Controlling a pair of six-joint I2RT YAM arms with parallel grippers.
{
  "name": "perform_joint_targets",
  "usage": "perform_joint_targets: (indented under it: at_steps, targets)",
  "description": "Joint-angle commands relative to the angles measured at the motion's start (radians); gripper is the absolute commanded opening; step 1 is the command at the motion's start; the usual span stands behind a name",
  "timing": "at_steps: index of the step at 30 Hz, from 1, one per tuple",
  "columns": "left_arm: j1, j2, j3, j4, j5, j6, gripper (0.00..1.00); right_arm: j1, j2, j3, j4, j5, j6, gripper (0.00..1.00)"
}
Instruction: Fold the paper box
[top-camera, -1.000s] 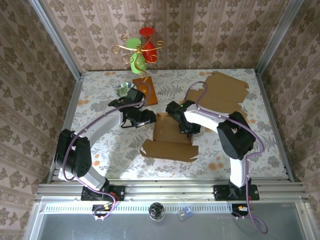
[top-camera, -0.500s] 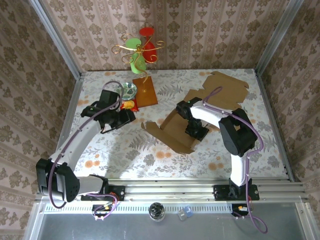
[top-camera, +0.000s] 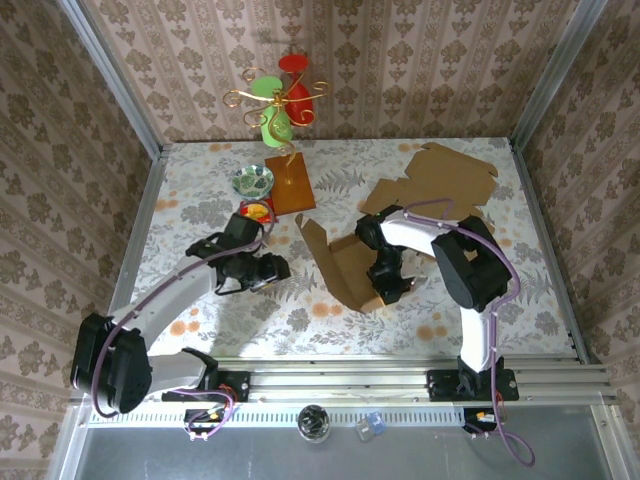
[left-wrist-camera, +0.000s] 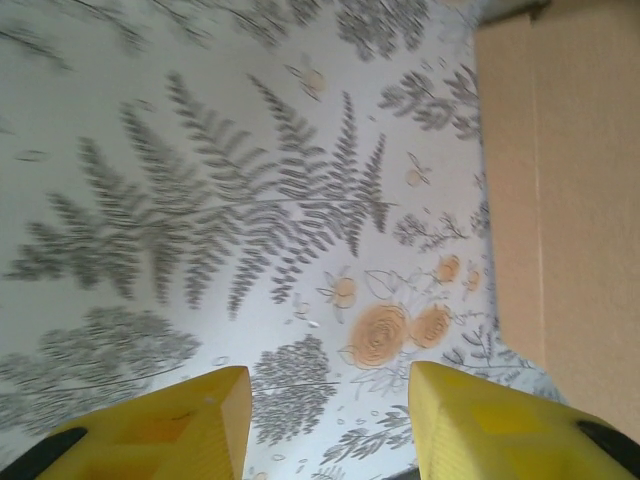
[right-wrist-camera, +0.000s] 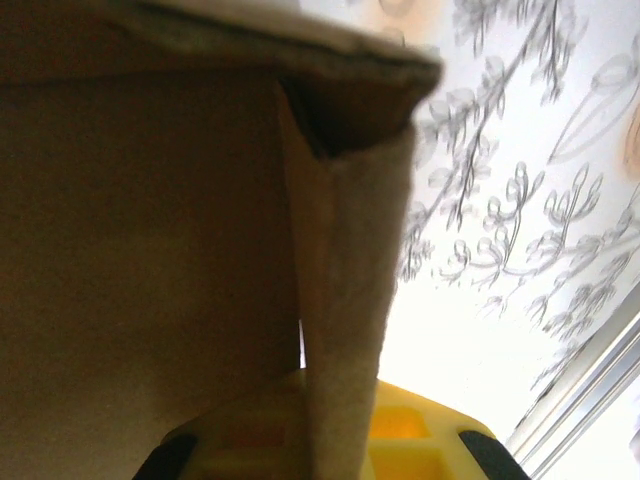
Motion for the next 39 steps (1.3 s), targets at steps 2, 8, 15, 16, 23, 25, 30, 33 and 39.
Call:
perform_joint_targets:
  at_steps: [2,8,15,16,23,25,30,33,39]
  targets:
    - [-0.028,0.044,-0.049,0.202,0.067,-0.097,0.45,0.032,-0.022,-0.054,0.079,-0.125,0.168,0.0]
    - [-0.03,0.101,-0.045,0.3,0.102,-0.11,0.45,0.044,-0.078,-0.089,0.128,-0.117,0.193,0.18]
    - [-0.031,0.141,-0.007,0.357,0.109,-0.121,0.45,0.047,-0.224,-0.121,0.162,-0.066,0.186,0.52]
    - [-0.031,0.146,0.003,0.357,0.108,-0.12,0.45,0.047,-0.25,-0.123,0.162,-0.057,0.178,0.54]
    - [-0.031,0.171,0.061,0.342,0.092,-0.111,0.45,0.044,-0.429,-0.013,0.163,0.181,-0.118,0.59]
    - [-0.033,0.178,0.075,0.342,0.094,-0.11,0.45,0.045,-0.457,0.021,0.239,0.199,-0.289,0.58]
    - [-0.039,0.201,0.112,0.346,0.098,-0.11,0.45,0.078,-0.498,0.072,0.465,0.06,-0.664,0.61]
    - [-0.045,0.216,0.132,0.352,0.095,-0.113,0.45,0.116,-0.475,0.138,0.47,-0.015,-0.788,0.6]
    - [-0.056,0.244,0.162,0.374,0.094,-0.126,0.44,0.142,-0.449,0.186,0.482,-0.131,-0.909,0.59]
